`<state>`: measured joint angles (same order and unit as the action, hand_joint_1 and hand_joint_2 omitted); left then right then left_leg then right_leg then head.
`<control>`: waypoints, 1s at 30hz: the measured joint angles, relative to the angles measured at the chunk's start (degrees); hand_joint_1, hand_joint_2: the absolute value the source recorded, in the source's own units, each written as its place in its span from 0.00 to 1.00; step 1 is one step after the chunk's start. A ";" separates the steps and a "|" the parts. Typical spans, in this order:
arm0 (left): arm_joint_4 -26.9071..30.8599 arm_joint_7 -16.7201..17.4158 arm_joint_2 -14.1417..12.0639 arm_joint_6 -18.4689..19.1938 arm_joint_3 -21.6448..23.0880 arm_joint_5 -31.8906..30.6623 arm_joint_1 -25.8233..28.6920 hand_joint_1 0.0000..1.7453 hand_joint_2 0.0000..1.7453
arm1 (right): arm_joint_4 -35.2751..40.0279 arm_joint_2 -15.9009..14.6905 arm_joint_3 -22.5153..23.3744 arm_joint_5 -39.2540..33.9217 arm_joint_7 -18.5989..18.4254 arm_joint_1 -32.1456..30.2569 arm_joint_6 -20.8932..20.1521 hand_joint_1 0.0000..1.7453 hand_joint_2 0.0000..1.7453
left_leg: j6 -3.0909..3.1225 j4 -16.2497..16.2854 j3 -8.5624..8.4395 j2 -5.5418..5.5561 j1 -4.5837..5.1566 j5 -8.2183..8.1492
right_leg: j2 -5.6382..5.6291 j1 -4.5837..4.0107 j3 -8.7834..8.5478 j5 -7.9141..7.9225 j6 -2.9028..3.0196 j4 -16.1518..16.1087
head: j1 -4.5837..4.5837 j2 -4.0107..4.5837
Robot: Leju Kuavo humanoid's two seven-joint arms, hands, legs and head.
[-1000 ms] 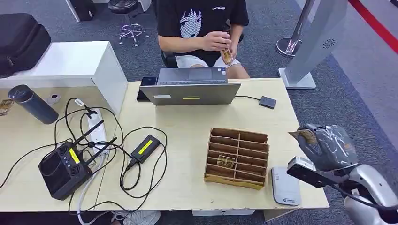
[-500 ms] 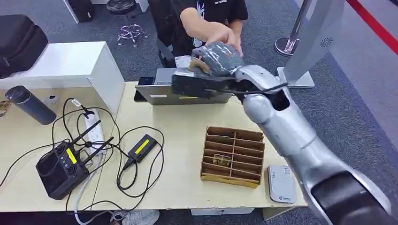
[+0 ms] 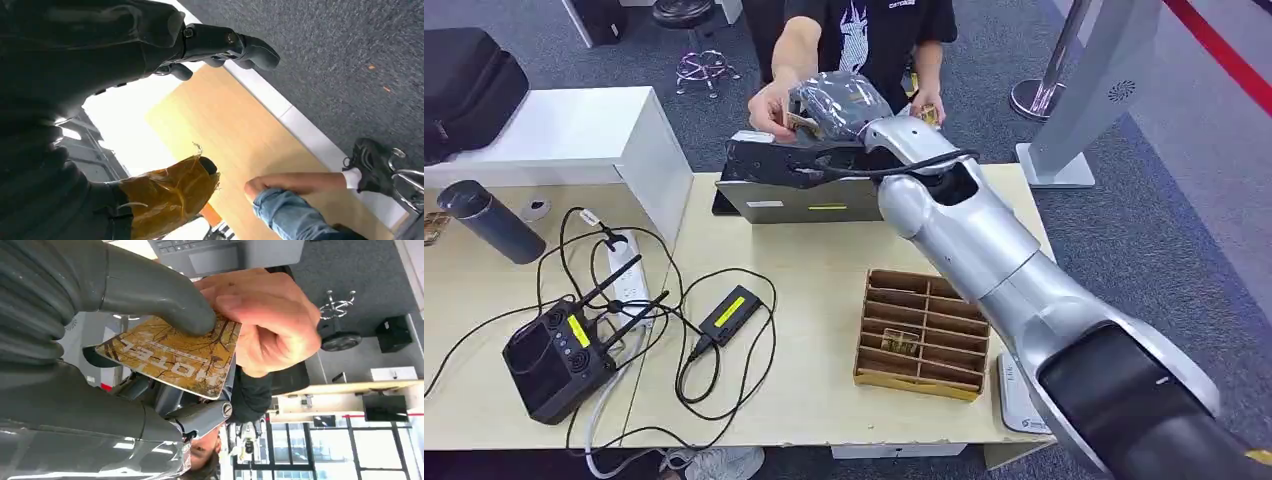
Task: Pass the card to the sensor for recognition and then transmit it.
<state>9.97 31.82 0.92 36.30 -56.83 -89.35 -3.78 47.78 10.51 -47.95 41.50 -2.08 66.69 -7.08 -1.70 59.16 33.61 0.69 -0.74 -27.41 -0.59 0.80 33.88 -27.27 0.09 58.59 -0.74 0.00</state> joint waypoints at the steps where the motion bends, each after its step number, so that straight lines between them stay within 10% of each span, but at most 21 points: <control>1: 0.00 -0.09 0.00 0.02 0.33 0.00 0.00 0.00 1.00 | -0.24 0.00 -0.11 0.53 -0.13 0.03 0.13 0.03 1.00 | 0.00 0.00 0.00 0.00 0.00 0.00 | 0.00 0.02 0.00 0.00 0.00 0.00 | 0.00 0.00; 16: 0.00 -1.09 0.22 -0.83 2.49 0.13 0.24 0.00 1.00 | -1.58 -0.30 -1.27 0.25 1.38 -1.10 5.12 0.00 1.00 | 0.00 -0.01 -0.03 -0.02 -0.02 0.00 | -0.02 0.01 0.02 0.00 0.01 -0.01 | -0.02 0.00; 30: 0.00 -4.57 2.16 -6.80 2.53 1.18 2.39 0.00 1.00 | 29.82 -15.16 11.17 -7.70 16.32 -32.46 11.01 0.00 1.00 | 0.31 0.01 -0.08 0.16 0.00 -0.25 | 0.22 0.00 -0.26 -0.14 -0.19 -0.33 | 0.00 0.00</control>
<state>9.97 27.26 3.08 29.51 -54.29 -88.17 -1.39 77.60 -4.65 -36.79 33.80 14.25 34.23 3.93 -1.38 59.17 33.53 0.85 -0.74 -27.66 -0.37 0.80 33.63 -27.42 -0.10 58.26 -0.74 0.00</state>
